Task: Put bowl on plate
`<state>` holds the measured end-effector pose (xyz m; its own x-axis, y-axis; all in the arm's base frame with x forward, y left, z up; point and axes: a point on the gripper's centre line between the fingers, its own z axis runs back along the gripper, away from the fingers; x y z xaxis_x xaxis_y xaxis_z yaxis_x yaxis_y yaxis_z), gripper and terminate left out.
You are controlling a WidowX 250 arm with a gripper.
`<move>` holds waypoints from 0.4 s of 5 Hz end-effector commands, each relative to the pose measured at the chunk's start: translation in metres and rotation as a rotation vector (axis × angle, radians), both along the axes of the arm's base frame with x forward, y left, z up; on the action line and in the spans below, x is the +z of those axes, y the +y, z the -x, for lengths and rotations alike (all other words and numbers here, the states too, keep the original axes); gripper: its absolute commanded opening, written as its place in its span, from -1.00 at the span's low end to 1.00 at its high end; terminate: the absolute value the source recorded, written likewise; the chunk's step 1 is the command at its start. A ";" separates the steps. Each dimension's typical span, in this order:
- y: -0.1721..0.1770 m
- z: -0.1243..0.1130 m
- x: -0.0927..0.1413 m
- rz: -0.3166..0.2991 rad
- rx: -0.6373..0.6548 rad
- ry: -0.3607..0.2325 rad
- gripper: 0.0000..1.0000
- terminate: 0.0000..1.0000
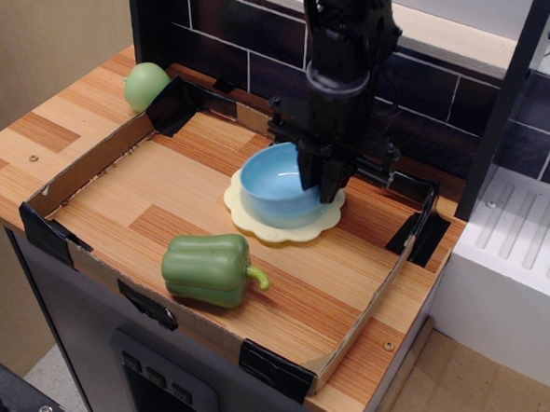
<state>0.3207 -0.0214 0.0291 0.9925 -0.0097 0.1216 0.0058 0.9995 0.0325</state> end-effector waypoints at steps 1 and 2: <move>-0.001 0.004 0.016 -0.015 0.025 -0.005 1.00 -1.00; -0.006 0.007 0.046 0.004 0.046 -0.021 1.00 -1.00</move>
<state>0.3111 -0.0225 0.0566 0.9964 0.0428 0.0731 -0.0452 0.9985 0.0322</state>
